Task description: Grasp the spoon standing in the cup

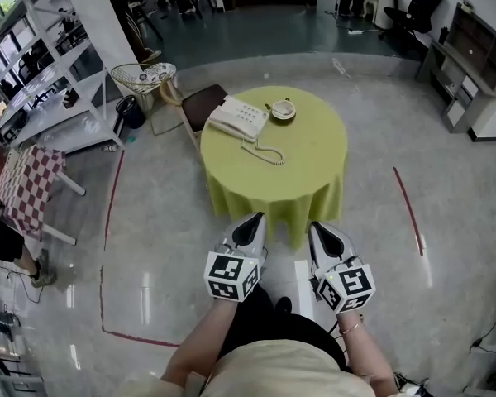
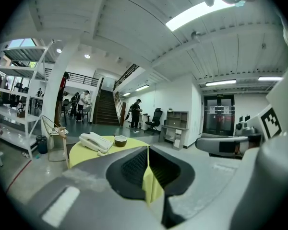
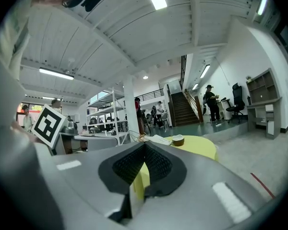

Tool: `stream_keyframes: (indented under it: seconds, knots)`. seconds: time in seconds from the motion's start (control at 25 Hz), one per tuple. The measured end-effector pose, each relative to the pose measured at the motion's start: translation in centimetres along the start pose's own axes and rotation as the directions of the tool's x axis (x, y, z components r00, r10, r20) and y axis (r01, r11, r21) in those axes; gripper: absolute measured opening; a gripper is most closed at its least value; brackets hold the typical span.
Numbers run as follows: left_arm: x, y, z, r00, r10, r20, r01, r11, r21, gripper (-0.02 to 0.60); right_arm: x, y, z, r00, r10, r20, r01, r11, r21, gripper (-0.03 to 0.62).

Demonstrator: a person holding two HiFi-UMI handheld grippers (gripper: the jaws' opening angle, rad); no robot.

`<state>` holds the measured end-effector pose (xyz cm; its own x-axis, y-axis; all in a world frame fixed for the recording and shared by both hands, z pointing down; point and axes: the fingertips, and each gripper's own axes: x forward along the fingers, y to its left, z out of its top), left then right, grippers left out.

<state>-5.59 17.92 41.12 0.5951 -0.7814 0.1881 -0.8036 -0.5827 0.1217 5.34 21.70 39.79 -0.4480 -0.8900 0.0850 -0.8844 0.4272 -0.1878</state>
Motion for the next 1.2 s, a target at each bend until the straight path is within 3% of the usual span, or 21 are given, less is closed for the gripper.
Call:
stream_keyframes:
  seconds: [0.08,0.48,1.2]
  knots:
    - [0.1,-0.1,0.1,1.000,-0.002,-0.002,0.002,1.000,0.002,0.045,-0.1,-0.2,0.0,1.000,-0.005,0.003,0.005,1.000,0.009,-0.002]
    - [2.1,1.1,-0.3,1.000,-0.002,-0.025,0.003,1.000,0.001,0.077,1.7,-1.4,-1.0,1.000,0.007,-0.023,-0.006,0.999,0.041,-0.002]
    - [12.5,9.5,-0.2,0.996,-0.011,-0.088,0.009,1.000,-0.023,0.147,11.7,-6.9,-1.6,0.996,-0.041,-0.076,0.046,0.996,0.074,-0.002]
